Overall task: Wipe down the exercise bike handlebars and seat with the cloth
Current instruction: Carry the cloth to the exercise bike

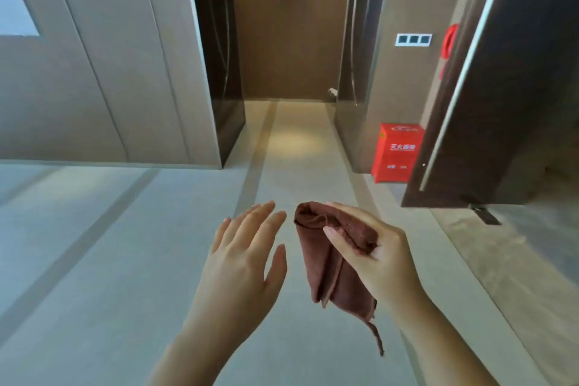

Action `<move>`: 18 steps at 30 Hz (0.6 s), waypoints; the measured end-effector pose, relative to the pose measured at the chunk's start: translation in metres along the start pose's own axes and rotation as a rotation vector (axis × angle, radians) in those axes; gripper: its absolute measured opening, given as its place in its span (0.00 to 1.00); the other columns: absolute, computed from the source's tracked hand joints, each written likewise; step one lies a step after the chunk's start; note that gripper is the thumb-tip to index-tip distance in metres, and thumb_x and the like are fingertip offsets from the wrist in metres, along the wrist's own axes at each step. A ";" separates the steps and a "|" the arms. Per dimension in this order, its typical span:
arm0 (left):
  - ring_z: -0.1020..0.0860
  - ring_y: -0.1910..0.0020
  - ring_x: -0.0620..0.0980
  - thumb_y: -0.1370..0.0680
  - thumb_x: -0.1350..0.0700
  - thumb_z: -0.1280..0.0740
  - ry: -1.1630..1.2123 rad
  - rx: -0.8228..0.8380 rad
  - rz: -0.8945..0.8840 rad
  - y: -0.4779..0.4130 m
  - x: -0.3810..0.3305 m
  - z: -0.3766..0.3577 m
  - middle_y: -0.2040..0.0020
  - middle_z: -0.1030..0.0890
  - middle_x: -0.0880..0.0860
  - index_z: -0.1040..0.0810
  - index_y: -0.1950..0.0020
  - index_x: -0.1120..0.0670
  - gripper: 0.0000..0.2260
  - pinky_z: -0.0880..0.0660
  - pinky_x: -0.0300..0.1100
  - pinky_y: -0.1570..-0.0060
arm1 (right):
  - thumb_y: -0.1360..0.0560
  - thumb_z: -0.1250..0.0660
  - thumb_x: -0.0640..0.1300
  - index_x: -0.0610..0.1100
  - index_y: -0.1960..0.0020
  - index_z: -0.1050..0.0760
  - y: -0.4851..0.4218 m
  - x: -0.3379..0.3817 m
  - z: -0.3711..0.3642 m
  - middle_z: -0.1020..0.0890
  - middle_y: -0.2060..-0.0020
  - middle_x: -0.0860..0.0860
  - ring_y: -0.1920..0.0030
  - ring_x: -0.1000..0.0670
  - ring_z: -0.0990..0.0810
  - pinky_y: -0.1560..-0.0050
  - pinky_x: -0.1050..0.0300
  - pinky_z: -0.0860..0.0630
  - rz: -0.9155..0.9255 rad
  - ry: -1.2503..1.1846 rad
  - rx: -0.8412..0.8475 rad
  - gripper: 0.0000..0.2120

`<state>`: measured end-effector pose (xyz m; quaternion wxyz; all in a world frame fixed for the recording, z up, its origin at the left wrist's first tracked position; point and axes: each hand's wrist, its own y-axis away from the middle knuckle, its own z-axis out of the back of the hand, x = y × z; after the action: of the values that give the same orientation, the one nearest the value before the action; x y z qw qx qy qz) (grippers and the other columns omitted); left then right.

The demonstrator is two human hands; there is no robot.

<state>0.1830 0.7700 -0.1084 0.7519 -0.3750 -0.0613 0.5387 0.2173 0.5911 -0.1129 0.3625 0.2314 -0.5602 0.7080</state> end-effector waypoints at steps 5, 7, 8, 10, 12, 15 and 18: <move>0.25 0.40 0.56 0.25 0.53 0.44 -0.093 -0.032 0.145 0.016 0.078 0.026 0.40 0.23 0.56 0.24 0.41 0.59 0.18 0.29 0.61 0.44 | 0.30 0.32 0.50 0.53 0.45 0.21 -0.030 -0.008 -0.094 0.18 0.49 0.63 0.47 0.61 0.20 0.47 0.74 0.30 -0.018 -0.114 0.131 0.13; 0.25 0.40 0.56 0.25 0.53 0.44 -0.127 -0.042 0.207 0.019 0.105 0.033 0.40 0.23 0.55 0.24 0.41 0.59 0.18 0.29 0.61 0.44 | 0.30 0.32 0.50 0.55 0.46 0.22 -0.044 -0.013 -0.127 0.18 0.49 0.64 0.47 0.61 0.20 0.48 0.74 0.30 -0.009 -0.146 0.195 0.12; 0.25 0.40 0.56 0.25 0.53 0.44 -0.146 -0.047 0.235 0.018 0.118 0.035 0.40 0.23 0.55 0.24 0.40 0.58 0.18 0.29 0.60 0.44 | 0.30 0.32 0.50 0.56 0.46 0.22 -0.051 -0.016 -0.142 0.19 0.49 0.64 0.48 0.61 0.20 0.48 0.74 0.30 -0.005 -0.157 0.227 0.12; 0.25 0.40 0.56 0.25 0.53 0.44 -0.183 -0.058 0.285 0.013 0.144 0.037 0.40 0.23 0.55 0.24 0.40 0.58 0.18 0.29 0.60 0.43 | 0.30 0.31 0.50 0.56 0.46 0.22 -0.070 -0.024 -0.171 0.19 0.49 0.64 0.48 0.61 0.20 0.48 0.74 0.30 -0.003 -0.183 0.291 0.12; 0.25 0.40 0.56 0.25 0.54 0.42 -0.212 -0.069 0.323 0.002 0.169 0.035 0.40 0.23 0.55 0.24 0.40 0.58 0.17 0.29 0.60 0.43 | 0.30 0.31 0.51 0.54 0.46 0.22 -0.091 -0.035 -0.197 0.19 0.49 0.64 0.48 0.62 0.20 0.49 0.74 0.30 0.012 -0.203 0.335 0.13; 0.25 0.40 0.56 0.26 0.57 0.37 -0.263 -0.081 0.356 -0.027 0.208 0.029 0.40 0.22 0.55 0.24 0.41 0.58 0.15 0.29 0.60 0.43 | 0.30 0.32 0.52 0.55 0.46 0.22 -0.129 -0.056 -0.230 0.19 0.50 0.65 0.49 0.63 0.20 0.49 0.76 0.30 0.022 -0.228 0.366 0.12; 0.25 0.41 0.58 0.27 0.62 0.31 -0.338 -0.103 0.392 -0.061 0.252 0.026 0.41 0.22 0.56 0.23 0.41 0.59 0.15 0.29 0.61 0.43 | 0.30 0.31 0.51 0.56 0.47 0.23 -0.175 -0.077 -0.265 0.20 0.49 0.66 0.49 0.64 0.21 0.49 0.75 0.30 0.035 -0.246 0.403 0.12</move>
<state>0.3205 0.9901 -0.1302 0.5922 -0.3224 -0.1395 0.7252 0.4218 0.8453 -0.1301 0.2257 0.3737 -0.4514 0.7782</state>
